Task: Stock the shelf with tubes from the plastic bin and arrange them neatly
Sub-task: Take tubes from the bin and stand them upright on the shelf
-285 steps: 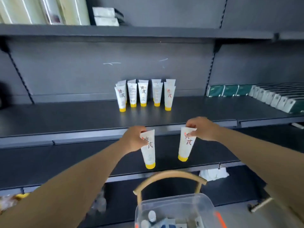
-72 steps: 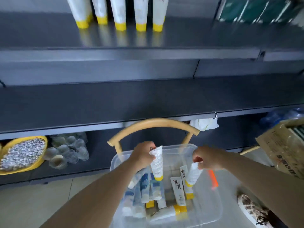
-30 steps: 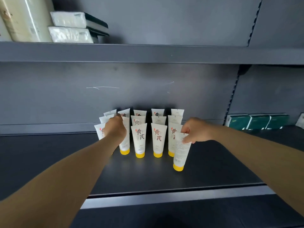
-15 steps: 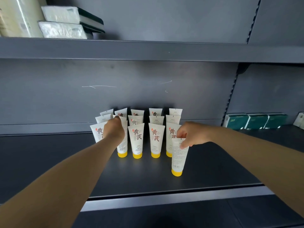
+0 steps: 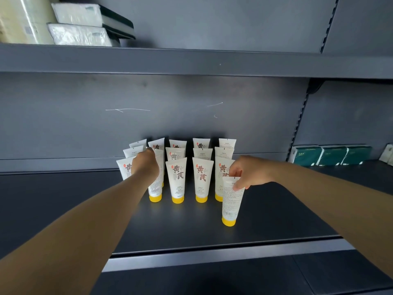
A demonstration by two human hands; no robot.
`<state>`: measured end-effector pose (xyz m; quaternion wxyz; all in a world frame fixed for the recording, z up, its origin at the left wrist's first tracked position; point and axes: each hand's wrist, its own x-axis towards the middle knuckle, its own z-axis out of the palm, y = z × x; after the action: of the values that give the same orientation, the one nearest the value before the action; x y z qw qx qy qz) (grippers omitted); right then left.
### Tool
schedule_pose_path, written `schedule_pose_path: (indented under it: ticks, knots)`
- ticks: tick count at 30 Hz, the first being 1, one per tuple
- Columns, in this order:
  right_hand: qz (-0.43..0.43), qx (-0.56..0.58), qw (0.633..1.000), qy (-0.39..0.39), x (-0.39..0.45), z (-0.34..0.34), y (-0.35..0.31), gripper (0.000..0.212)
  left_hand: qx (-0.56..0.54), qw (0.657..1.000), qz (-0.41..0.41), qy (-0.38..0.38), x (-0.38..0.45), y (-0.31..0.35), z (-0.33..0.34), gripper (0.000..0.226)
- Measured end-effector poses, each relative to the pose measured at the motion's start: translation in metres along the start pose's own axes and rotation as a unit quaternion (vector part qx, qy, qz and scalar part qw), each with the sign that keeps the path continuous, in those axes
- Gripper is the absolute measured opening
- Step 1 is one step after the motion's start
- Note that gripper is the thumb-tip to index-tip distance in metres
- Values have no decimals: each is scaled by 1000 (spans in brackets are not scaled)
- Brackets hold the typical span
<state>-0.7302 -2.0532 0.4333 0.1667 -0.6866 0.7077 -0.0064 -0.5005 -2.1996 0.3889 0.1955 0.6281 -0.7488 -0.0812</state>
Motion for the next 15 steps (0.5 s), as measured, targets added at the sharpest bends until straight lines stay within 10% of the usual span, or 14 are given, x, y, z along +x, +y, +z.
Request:
schedule_pose_path:
  ticks: [15]
  knots:
    - [1, 1, 1000, -1, 0, 0, 0, 24, -36, 999, -5, -10, 7, -8, -2, 42]
